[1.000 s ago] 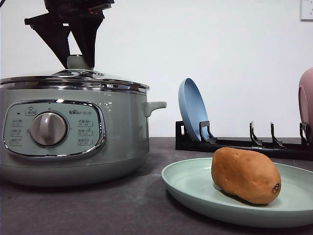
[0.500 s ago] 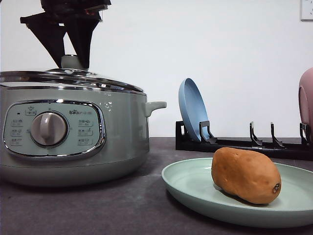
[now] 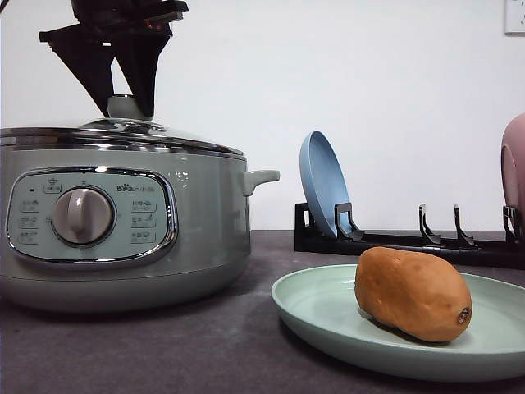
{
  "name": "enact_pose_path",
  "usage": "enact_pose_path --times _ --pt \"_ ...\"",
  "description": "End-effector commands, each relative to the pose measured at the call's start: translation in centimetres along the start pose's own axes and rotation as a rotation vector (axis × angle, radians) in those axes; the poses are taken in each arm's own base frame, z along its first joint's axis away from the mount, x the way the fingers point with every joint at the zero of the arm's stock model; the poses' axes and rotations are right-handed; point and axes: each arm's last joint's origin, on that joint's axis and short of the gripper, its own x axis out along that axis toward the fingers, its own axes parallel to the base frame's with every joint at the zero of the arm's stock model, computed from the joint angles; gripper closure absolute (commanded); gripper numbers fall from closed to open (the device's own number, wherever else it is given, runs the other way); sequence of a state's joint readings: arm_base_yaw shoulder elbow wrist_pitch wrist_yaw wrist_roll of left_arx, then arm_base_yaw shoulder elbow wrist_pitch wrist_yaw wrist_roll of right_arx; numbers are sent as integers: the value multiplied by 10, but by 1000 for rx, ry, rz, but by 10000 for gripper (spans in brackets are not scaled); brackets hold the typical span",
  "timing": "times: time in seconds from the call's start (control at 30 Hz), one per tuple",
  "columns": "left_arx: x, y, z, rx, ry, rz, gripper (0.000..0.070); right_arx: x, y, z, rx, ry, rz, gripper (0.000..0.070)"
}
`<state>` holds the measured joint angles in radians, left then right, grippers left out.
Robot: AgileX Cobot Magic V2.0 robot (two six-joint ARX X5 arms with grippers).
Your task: Transfer potato from steamer to green plate
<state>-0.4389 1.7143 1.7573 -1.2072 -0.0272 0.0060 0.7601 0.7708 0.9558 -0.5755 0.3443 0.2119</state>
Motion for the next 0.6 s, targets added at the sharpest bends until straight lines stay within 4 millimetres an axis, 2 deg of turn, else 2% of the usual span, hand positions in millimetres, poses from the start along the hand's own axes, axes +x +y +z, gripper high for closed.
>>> enact_pose_path --times 0.0,0.23,0.3,0.4,0.43,0.5,0.57 --pt "4 -2 8 12 -30 2 700 -2 2 4 -8 -16 8 34" --pt "10 -2 9 5 -13 1 682 -2 2 4 -8 -15 11 34" --pt "12 -2 9 0 -3 1 559 -2 2 4 -9 -15 11 35" --pt "12 -2 9 -2 -3 0 262 -2 2 4 -9 -15 11 34" --pt "11 -2 8 -1 -3 0 192 -2 2 4 -9 -15 11 34" --pt "9 -2 8 -1 -5 0 144 -2 2 4 -9 -15 12 34" --pt "5 -2 7 -1 -18 0 144 -2 2 4 -12 -15 14 35"
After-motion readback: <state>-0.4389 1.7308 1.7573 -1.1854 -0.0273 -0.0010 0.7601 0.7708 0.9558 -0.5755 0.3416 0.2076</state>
